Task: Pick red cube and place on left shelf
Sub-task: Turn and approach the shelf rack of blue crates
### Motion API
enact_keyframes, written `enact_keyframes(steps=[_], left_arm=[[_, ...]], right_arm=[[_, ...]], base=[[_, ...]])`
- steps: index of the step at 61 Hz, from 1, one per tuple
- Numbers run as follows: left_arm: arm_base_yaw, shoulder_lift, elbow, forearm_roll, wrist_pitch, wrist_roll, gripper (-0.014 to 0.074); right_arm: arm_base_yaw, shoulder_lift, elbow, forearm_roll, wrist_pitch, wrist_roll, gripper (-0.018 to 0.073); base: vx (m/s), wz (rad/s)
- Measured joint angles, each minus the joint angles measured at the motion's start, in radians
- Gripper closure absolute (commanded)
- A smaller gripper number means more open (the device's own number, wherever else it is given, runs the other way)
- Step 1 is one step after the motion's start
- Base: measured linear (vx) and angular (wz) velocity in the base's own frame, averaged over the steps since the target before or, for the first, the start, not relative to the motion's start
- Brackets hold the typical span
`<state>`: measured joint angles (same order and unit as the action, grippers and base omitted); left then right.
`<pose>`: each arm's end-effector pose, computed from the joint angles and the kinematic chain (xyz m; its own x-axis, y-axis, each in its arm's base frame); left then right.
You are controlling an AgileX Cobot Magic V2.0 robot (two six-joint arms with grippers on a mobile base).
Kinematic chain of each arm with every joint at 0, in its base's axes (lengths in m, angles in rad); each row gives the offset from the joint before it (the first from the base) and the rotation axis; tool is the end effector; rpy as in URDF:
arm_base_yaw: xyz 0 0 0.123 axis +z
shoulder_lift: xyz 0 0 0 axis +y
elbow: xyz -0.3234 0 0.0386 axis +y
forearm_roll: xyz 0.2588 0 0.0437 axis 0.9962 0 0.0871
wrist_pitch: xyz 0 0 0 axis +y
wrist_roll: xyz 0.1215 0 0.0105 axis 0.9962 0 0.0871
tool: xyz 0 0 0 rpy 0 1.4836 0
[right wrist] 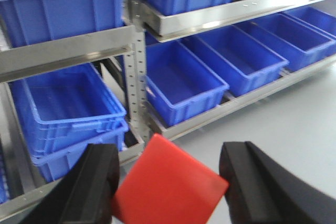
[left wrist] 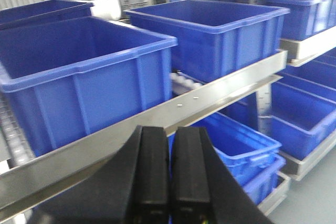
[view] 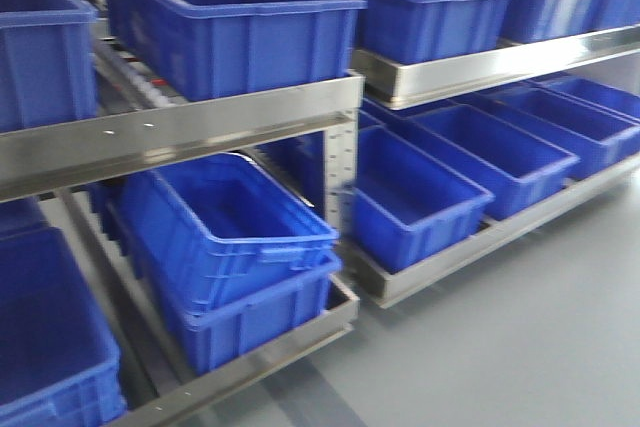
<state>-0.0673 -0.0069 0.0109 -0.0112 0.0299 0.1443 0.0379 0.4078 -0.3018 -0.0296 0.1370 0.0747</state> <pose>0.0570 -0.0039 0.2084 0.0617 0.1289 -0.9897 0.0599 0.9894 0.1325 0.1008 0.0033 0.2837 -0.1564 0.0395 -0.9869 -0.0268 0.9987 0.0442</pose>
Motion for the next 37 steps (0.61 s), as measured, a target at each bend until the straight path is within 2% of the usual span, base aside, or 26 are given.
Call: enact_keyframes(steps=[37], left_arm=[[0.000, 0.000, 0.000, 0.000, 0.000, 0.000, 0.0491]], right_arm=[[0.000, 0.000, 0.000, 0.000, 0.000, 0.000, 0.0501]], base=[[0.33, 0.62]])
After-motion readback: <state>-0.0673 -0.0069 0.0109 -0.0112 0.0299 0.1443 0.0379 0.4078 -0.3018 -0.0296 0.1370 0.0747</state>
